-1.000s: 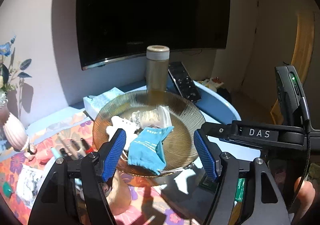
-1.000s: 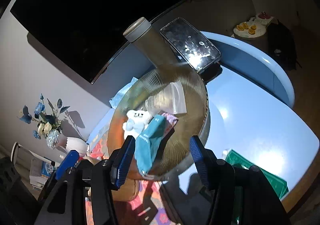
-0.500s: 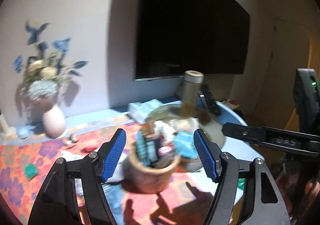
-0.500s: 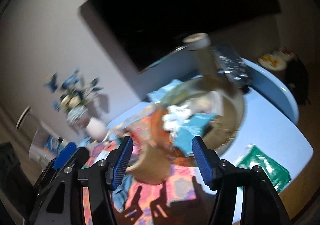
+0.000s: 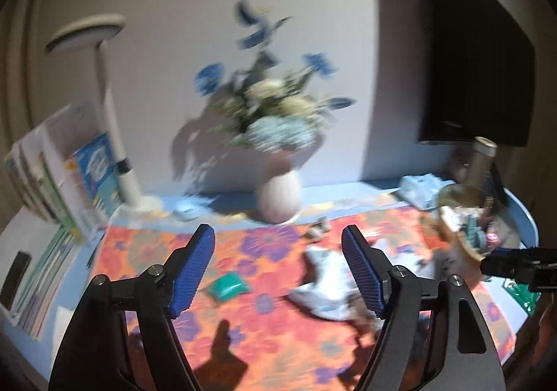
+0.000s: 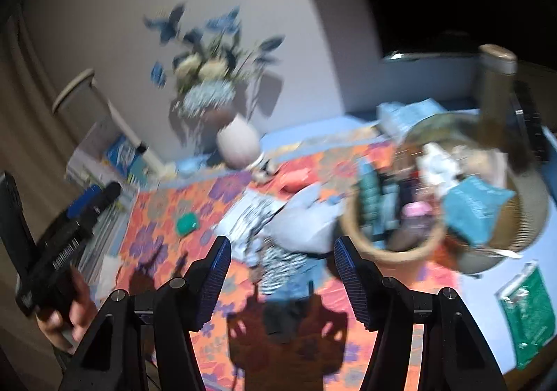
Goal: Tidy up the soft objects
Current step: 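Move both tools back over the desk toward the green pouch and grey bag, then grasp the green pouch with the left tool while the right tool grasps the grey labelled bag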
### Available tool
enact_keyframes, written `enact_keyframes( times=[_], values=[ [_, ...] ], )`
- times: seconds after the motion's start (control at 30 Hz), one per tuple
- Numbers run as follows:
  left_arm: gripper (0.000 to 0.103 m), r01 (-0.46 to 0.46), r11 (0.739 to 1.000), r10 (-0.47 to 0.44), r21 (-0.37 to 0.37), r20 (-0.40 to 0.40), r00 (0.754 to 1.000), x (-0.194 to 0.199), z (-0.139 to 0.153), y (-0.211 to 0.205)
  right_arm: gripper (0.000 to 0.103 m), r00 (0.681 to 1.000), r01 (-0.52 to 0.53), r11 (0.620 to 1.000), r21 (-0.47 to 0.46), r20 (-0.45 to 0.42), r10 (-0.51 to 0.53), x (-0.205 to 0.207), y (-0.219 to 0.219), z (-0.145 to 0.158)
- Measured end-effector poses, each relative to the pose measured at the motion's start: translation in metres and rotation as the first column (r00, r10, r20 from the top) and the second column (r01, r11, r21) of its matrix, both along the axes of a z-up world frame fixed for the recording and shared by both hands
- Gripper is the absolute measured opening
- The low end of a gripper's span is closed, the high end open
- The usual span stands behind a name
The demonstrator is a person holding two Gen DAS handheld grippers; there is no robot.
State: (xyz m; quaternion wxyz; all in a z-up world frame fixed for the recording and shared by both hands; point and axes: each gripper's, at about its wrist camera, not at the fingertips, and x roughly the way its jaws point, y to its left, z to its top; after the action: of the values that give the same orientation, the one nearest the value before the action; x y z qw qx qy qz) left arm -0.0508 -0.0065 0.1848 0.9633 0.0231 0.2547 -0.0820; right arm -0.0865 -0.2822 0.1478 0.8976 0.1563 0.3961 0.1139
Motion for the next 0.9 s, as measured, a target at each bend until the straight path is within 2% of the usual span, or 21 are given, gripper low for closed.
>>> enact_keyframes(
  times=[0.2,0.37,0.47,0.57,0.77,0.9],
  values=[
    [0.074,-0.027,0.999,0.025,-0.019,-0.115,0.993,0.04,-0.049,0.046,0.06,0.99,-0.086,0.996,0.038,-0.109,0.09,0.048,0.053,-0.03],
    [0.074,0.045,0.998,-0.051,-0.034,-0.215,0.975,0.063,-0.098,0.06,0.06,0.977,-0.092,0.994,0.058,-0.19,0.102,0.093,0.082,-0.053],
    [0.074,0.092,0.996,-0.089,0.0,-0.275,0.957,0.078,-0.125,0.058,0.06,0.967,-0.088,0.993,0.081,-0.232,0.104,0.12,0.095,-0.067],
    [0.074,0.113,0.993,-0.1,0.024,-0.305,0.947,0.088,-0.141,0.054,0.06,0.958,-0.075,0.993,0.088,-0.269,0.096,0.137,0.104,-0.08],
    [0.074,0.139,0.99,-0.127,0.012,-0.334,0.934,0.102,-0.156,0.054,0.061,0.944,0.007,0.998,0.066,-0.328,0.015,0.155,0.104,-0.103],
    [0.074,0.148,0.989,-0.131,0.025,-0.341,0.931,0.113,-0.161,0.049,0.074,0.943,0.057,0.995,0.086,-0.333,-0.025,0.162,0.103,-0.108]
  ],
)
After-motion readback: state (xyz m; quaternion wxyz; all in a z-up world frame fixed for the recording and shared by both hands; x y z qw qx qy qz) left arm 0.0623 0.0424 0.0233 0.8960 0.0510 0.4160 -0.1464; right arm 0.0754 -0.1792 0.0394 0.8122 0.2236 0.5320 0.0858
